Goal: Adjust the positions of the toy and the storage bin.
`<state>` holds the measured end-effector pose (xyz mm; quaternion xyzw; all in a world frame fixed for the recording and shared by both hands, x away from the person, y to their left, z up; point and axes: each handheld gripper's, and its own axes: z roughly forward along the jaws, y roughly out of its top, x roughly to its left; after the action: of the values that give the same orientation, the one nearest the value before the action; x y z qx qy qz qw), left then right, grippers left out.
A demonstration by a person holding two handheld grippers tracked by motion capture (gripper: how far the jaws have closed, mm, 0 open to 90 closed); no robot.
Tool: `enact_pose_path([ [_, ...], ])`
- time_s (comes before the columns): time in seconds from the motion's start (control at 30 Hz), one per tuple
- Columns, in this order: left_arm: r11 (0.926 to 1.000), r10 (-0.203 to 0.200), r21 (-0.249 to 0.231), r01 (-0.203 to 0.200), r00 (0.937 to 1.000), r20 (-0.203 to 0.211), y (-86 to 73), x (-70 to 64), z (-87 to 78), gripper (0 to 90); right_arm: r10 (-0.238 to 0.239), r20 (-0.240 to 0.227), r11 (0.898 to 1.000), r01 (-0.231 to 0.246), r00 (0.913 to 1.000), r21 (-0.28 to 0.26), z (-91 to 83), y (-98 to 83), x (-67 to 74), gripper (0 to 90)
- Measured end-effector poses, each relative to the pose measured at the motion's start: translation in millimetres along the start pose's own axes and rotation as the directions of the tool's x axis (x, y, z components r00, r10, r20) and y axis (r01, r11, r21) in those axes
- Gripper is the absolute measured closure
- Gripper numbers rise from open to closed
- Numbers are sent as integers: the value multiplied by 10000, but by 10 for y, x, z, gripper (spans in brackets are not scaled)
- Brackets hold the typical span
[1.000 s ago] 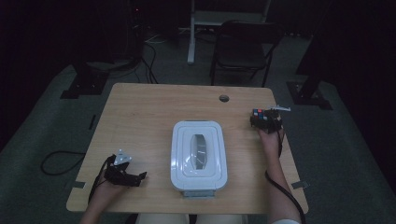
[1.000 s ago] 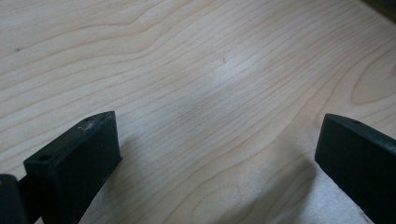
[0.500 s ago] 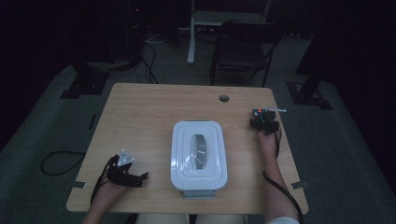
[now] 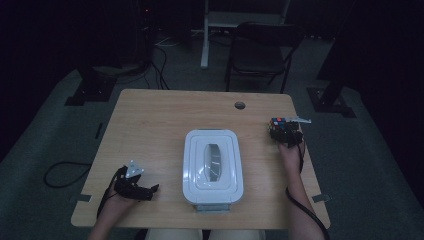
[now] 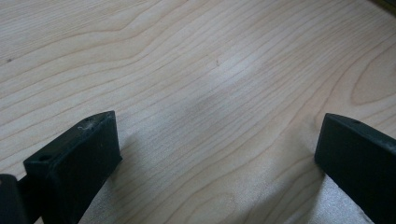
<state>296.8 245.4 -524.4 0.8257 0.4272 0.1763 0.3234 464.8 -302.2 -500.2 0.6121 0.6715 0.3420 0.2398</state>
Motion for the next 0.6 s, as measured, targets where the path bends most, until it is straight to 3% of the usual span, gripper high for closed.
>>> enact_pose_path([
  [0.23, 10000, 14, 1, -14, 10000, 16, 0, -2, 0, 8, -345, -424, 9986, 327, 9985, -425, -277, -108, 9, 339],
  [0.6, 9999, 128, 12, -128, 9999, 113, 0, -6, 0, 8, -897, -504, 9940, 862, 9947, -681, -671, -428, 68, 339],
])
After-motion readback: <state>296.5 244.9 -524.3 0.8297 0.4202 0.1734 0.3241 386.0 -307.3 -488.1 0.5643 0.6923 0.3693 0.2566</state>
